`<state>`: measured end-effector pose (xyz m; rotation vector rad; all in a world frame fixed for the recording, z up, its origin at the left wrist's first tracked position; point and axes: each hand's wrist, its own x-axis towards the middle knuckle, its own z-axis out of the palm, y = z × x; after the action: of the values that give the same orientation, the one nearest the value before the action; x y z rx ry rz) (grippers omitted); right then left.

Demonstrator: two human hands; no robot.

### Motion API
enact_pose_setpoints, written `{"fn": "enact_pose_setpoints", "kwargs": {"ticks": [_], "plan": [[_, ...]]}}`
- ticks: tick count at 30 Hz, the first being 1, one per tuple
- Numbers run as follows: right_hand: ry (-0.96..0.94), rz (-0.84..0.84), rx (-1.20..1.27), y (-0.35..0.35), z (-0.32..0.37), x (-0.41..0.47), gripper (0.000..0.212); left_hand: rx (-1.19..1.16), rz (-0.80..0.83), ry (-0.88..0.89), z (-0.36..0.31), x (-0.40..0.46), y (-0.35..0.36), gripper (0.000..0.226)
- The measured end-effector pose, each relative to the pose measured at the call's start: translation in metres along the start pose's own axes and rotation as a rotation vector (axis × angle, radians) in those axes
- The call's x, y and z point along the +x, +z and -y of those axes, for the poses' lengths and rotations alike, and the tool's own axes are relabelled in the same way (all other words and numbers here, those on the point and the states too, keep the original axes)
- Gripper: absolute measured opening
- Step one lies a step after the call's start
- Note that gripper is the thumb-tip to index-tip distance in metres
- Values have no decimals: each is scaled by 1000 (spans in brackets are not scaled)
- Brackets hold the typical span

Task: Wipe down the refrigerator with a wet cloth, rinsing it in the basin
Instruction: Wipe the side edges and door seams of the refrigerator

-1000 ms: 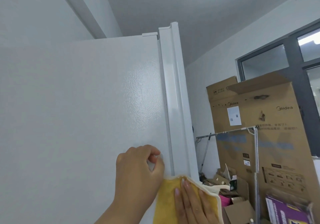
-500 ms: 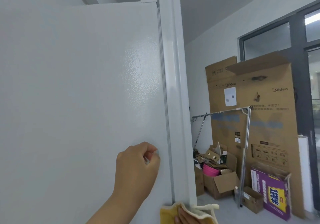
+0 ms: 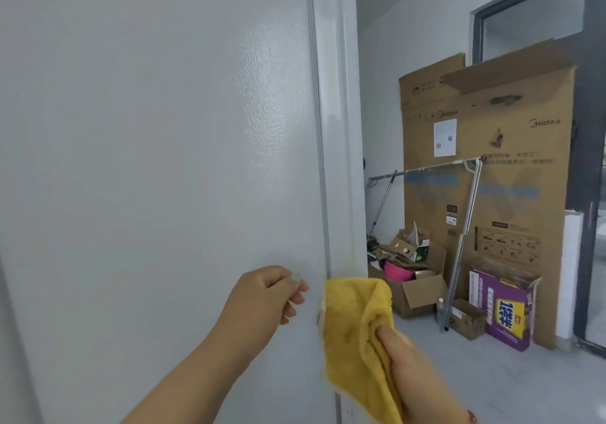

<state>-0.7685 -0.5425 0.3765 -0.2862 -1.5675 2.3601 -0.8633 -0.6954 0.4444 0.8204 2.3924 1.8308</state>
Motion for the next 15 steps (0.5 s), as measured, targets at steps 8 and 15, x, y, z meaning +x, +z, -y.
{"fn": "enact_pose_setpoints", "kwargs": {"ticks": [8,15], "plan": [[54,46,315,4,10,-15,63,-201,112,-153,7,-16,8,26],[-914,-315,-572,-4,16,19,44,-268,21,-219,26,-7,13,23]]}}
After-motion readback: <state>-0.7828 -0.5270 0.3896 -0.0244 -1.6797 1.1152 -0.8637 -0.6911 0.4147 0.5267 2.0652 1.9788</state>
